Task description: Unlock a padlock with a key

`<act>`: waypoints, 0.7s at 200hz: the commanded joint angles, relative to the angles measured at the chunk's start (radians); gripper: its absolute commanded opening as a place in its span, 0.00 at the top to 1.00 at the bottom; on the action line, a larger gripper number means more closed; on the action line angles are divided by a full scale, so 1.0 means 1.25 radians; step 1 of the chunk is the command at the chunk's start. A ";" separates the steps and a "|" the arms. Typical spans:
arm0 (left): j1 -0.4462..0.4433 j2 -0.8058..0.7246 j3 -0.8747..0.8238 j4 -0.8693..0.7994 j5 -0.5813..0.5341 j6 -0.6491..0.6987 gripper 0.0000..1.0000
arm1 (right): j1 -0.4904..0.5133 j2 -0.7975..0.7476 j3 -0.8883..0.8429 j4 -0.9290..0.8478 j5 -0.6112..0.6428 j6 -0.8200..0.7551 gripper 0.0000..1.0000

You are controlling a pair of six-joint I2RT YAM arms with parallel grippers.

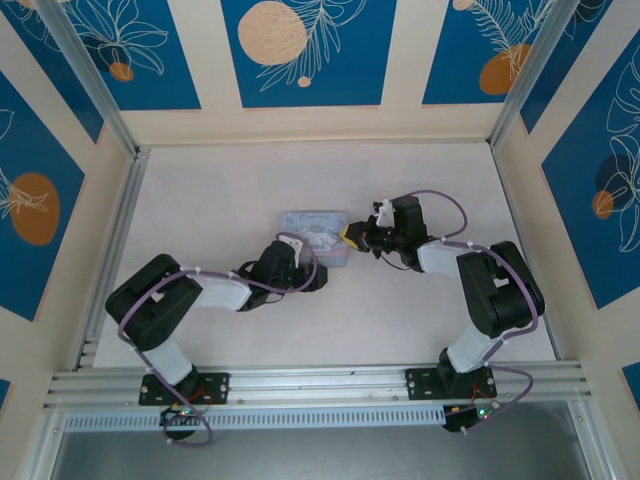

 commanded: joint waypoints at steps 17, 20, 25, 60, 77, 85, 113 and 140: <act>-0.005 0.047 0.002 0.062 -0.011 0.022 0.26 | 0.005 0.020 0.023 -0.012 0.005 0.003 1.00; -0.006 0.048 0.003 0.064 -0.009 0.023 0.25 | 0.005 0.022 0.024 -0.012 0.006 0.003 1.00; -0.006 0.052 0.007 0.066 -0.006 0.024 0.26 | 0.004 0.024 0.024 -0.011 0.005 0.004 1.00; -0.008 0.091 0.039 0.086 0.026 0.028 0.26 | 0.003 0.035 0.028 -0.008 0.002 0.003 1.00; -0.010 0.108 0.055 0.099 0.044 0.023 0.26 | 0.002 0.037 0.026 -0.009 0.002 0.000 1.00; -0.012 0.113 0.061 0.103 0.050 0.020 0.26 | 0.001 0.038 0.026 -0.009 0.001 0.000 1.00; -0.013 0.116 0.068 0.124 0.060 0.004 0.26 | -0.005 0.043 0.023 -0.005 -0.002 0.000 1.00; -0.013 0.111 0.063 0.159 0.069 -0.026 0.26 | -0.009 0.048 0.022 0.001 -0.005 0.002 1.00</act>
